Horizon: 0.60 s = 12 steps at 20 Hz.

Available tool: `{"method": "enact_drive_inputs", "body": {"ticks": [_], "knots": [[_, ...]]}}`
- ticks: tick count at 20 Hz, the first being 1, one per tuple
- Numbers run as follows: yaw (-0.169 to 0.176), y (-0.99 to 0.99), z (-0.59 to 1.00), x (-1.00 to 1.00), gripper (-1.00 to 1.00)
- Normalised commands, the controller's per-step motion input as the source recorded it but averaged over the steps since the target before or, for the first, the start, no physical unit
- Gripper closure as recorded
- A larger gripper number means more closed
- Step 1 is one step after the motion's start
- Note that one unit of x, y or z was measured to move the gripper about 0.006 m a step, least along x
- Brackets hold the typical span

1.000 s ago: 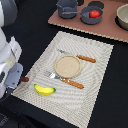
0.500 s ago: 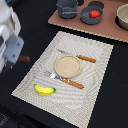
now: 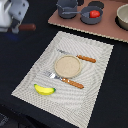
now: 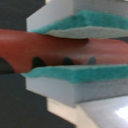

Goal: Interact with the objects in diverse but meaningful ways.

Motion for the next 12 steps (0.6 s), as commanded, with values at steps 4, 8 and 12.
{"method": "enact_drive_inputs", "body": {"ticks": [4,8,12], "knots": [[0.0,0.94,0.27,0.29,1.0],[0.0,0.92,0.22,0.43,1.0],[0.0,0.93,0.21,0.41,1.0]]}}
